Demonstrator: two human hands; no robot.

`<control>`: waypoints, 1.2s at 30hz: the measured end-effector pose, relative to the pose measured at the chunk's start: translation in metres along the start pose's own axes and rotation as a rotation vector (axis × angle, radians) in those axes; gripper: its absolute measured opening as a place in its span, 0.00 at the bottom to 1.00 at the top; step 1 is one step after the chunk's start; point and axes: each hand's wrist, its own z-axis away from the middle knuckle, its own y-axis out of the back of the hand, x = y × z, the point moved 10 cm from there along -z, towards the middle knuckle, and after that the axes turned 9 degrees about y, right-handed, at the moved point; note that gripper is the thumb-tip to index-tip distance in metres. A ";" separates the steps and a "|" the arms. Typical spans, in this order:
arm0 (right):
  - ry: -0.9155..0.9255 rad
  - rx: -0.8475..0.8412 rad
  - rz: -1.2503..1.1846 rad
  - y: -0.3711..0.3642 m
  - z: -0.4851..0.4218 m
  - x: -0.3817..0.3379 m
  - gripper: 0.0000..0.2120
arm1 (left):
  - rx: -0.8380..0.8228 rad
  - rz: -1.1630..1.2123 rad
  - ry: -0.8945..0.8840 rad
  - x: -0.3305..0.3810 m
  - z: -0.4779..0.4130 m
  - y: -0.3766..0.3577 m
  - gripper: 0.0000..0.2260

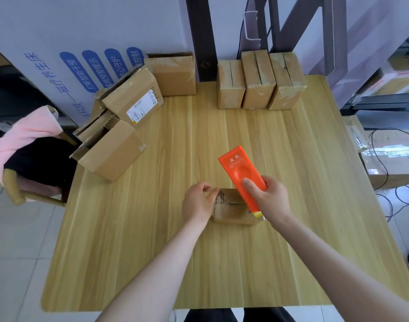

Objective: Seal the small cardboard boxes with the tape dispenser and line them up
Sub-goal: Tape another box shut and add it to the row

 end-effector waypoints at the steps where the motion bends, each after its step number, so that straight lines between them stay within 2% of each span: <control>1: -0.007 0.003 -0.011 0.001 0.000 0.001 0.15 | -0.043 -0.009 0.005 -0.002 -0.002 -0.004 0.10; 3: -0.027 0.010 -0.058 0.002 -0.002 0.004 0.16 | -0.089 0.044 -0.004 -0.005 -0.003 -0.010 0.13; 6: -0.049 0.043 -0.094 0.007 -0.003 0.008 0.16 | -0.129 0.268 -0.006 -0.011 0.000 -0.023 0.17; 11: -0.045 0.048 -0.127 0.007 -0.004 0.011 0.14 | -0.177 0.648 0.170 -0.024 -0.001 -0.050 0.15; 14: -0.044 0.061 -0.131 0.007 -0.003 0.011 0.13 | -0.251 0.694 0.251 -0.036 -0.005 -0.070 0.19; 17: -0.044 0.057 -0.157 0.007 -0.001 0.011 0.13 | -0.359 0.738 0.375 -0.044 0.002 -0.084 0.16; 21: -0.035 0.063 -0.196 0.005 0.003 0.015 0.11 | -0.404 0.833 0.415 -0.048 -0.001 -0.095 0.17; 23: -0.039 0.065 -0.199 0.002 0.005 0.017 0.11 | -0.385 0.869 0.389 -0.043 0.000 -0.089 0.12; 28: -0.026 0.083 -0.152 0.002 0.010 0.015 0.11 | -0.319 0.864 0.303 -0.043 -0.003 -0.080 0.14; 30: -0.020 0.083 -0.158 0.002 0.011 0.014 0.11 | -0.291 0.753 0.180 -0.042 -0.010 -0.076 0.14; 33: -0.020 0.084 -0.162 0.000 0.013 0.013 0.11 | -0.255 0.427 -0.066 -0.032 -0.016 -0.059 0.11; 36: -0.016 0.083 -0.150 -0.001 0.014 0.009 0.11 | -0.259 0.384 -0.127 -0.020 -0.019 -0.034 0.13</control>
